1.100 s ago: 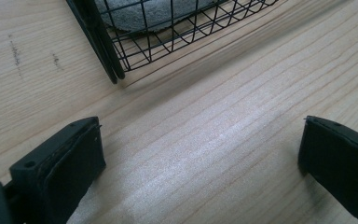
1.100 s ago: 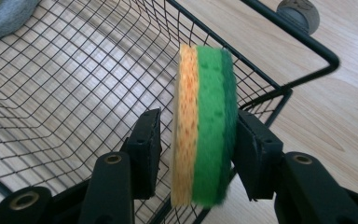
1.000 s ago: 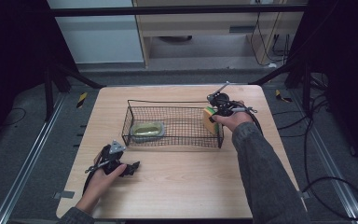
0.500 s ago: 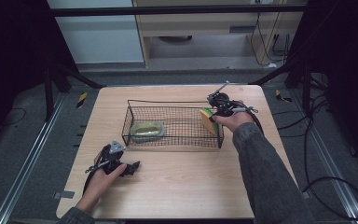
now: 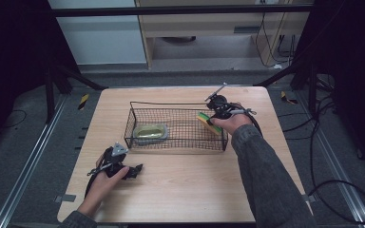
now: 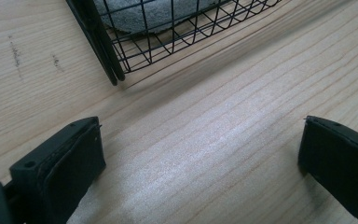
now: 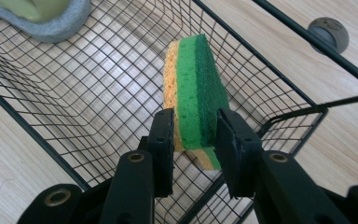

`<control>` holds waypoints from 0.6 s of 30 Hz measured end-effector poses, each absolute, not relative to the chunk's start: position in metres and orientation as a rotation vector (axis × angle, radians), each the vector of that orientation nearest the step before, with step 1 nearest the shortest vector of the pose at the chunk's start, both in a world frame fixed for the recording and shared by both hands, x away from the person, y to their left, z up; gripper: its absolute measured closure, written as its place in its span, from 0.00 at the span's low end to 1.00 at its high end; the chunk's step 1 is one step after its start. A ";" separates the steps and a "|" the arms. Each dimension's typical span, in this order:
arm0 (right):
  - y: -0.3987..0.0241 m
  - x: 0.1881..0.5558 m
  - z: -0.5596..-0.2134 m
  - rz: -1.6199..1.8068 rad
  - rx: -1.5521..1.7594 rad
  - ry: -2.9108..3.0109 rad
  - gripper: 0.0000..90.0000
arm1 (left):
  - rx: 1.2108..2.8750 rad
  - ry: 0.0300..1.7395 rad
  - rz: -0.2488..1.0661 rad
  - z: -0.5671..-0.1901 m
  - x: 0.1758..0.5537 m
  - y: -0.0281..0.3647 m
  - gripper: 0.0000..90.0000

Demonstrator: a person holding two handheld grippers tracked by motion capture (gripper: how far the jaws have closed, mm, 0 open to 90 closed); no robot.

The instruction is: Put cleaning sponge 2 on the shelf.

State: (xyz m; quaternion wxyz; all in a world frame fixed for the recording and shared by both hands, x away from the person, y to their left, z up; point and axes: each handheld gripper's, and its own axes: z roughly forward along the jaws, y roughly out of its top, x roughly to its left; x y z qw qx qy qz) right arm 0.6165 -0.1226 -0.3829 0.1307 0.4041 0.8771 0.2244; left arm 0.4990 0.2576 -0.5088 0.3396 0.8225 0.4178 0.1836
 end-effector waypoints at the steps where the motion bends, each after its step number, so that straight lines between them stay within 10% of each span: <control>1: -0.122 0.616 -0.383 0.651 1.171 2.550 0.75 | 2.141 1.088 0.478 -0.509 0.499 0.258 0.00; 18: -0.115 0.602 -0.395 0.706 1.152 2.577 0.67 | 2.140 1.088 0.477 -0.509 0.499 0.257 0.00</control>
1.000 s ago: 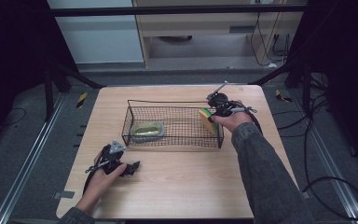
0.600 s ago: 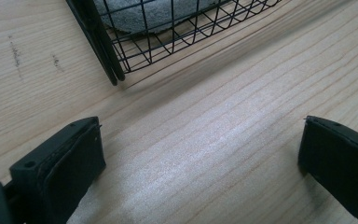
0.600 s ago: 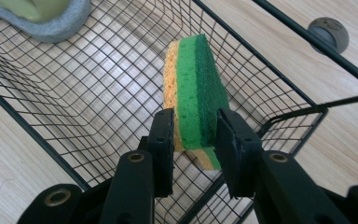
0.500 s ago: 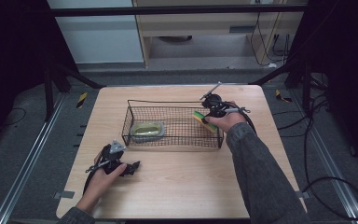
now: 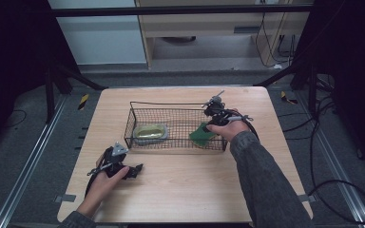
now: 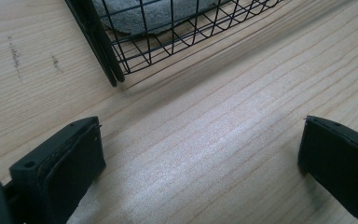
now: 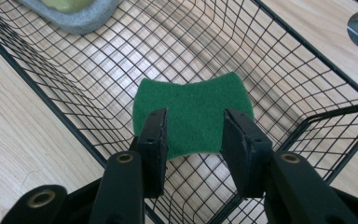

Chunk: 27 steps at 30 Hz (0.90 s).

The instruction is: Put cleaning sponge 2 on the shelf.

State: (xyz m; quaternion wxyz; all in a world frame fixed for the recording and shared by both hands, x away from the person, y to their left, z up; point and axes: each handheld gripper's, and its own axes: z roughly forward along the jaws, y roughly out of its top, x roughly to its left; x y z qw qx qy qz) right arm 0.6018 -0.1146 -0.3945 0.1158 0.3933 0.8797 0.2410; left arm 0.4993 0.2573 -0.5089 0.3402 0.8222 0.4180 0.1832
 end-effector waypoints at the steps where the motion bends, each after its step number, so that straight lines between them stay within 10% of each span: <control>1: -0.114 0.602 -0.394 0.716 1.150 2.578 0.67 | 2.139 1.089 0.477 -0.509 0.499 0.257 0.00; 27: -0.128 0.582 -0.375 0.778 1.203 2.423 0.09 | 2.147 1.081 0.478 -0.509 0.500 0.257 0.00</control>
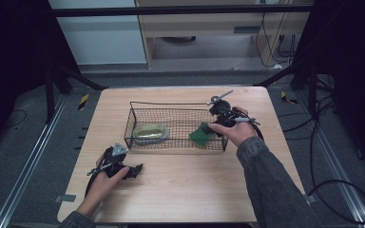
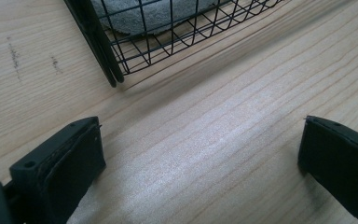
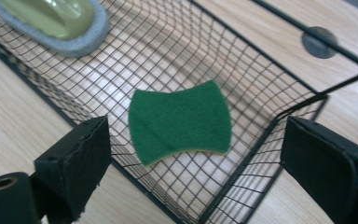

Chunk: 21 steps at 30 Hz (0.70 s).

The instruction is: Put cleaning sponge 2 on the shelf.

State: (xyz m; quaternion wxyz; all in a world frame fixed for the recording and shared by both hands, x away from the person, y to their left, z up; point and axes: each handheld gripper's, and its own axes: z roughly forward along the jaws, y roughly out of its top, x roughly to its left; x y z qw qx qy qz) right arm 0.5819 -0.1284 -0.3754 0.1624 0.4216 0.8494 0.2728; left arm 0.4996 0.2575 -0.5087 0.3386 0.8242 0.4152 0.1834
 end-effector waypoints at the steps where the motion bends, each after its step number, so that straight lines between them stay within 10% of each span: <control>1: -0.130 0.581 -0.375 0.784 1.203 2.416 0.09 | 2.147 1.081 0.478 -0.509 0.500 0.257 0.00; 21: -0.186 0.546 -0.374 0.874 1.217 2.274 0.11 | 2.147 1.081 0.478 -0.509 0.500 0.257 0.00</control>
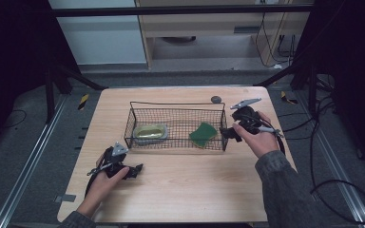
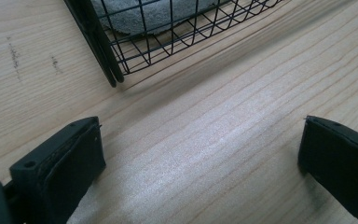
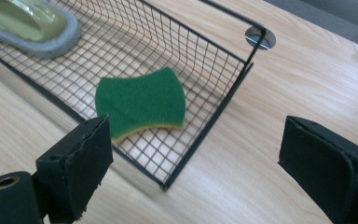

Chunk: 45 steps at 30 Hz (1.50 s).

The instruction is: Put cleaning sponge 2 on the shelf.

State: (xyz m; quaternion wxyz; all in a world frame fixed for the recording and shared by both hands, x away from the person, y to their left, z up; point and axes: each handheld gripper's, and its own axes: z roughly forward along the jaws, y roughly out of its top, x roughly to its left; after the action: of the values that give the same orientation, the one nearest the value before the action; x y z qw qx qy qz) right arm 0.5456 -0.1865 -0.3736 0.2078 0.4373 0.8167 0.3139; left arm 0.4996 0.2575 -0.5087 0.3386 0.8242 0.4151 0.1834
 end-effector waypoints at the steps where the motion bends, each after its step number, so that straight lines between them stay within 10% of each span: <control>1: -0.190 0.542 -0.376 0.873 1.214 2.274 0.11 | 2.147 1.081 0.478 -0.509 0.500 0.257 0.00; 45: -0.258 0.523 -0.504 0.851 1.516 2.099 0.11 | 2.147 1.082 0.477 -0.509 0.500 0.257 0.00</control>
State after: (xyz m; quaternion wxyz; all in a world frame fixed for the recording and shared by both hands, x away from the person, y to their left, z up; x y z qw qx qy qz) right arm 0.5233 -0.2582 -0.5037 0.2067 0.5443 0.7535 0.3054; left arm 0.4996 0.2574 -0.5087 0.3387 0.8242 0.4153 0.1833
